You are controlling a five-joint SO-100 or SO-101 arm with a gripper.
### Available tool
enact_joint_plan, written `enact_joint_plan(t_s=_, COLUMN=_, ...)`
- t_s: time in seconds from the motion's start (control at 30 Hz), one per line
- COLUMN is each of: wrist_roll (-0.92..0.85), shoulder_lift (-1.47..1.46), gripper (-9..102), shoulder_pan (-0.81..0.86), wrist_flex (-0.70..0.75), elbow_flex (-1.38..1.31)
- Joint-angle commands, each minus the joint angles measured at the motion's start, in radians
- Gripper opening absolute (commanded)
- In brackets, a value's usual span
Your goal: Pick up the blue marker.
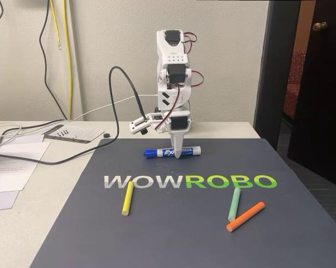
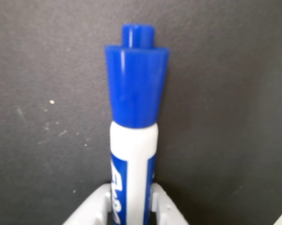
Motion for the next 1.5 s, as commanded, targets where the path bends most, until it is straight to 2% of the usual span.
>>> enact_joint_plan(t_s=0.0, wrist_roll=0.002, shoulder_lift=0.012, gripper=8, shoulder_pan=-0.009, wrist_flex=0.0, elbow_flex=-0.034)
enact_joint_plan(t_s=0.13, wrist_roll=0.008, shoulder_lift=0.025, gripper=5, shoulder_pan=-0.015, wrist_flex=-0.014, elbow_flex=-0.026)
enact_joint_plan(t_s=0.53, wrist_roll=0.023, shoulder_lift=0.063, gripper=4, shoulder_pan=-0.014, wrist_flex=-0.035, elbow_flex=-0.017)
enact_joint_plan(t_s=0.9, wrist_roll=0.038, shoulder_lift=0.288, gripper=2, shoulder_pan=-0.029, wrist_flex=-0.055, elbow_flex=-0.014)
enact_joint_plan(t_s=1.03, wrist_roll=0.037, shoulder_lift=0.426, gripper=2, shoulder_pan=-0.046, wrist_flex=-0.161, elbow_flex=0.044)
enact_joint_plan(t_s=1.27, wrist_roll=0.064, shoulder_lift=0.966, gripper=2, shoulder_pan=0.003, wrist_flex=-0.509, elbow_flex=0.417)
enact_joint_plan(t_s=1.47, wrist_roll=0.078, shoulder_lift=1.115, gripper=2, shoulder_pan=0.037, wrist_flex=-0.546, elbow_flex=0.512)
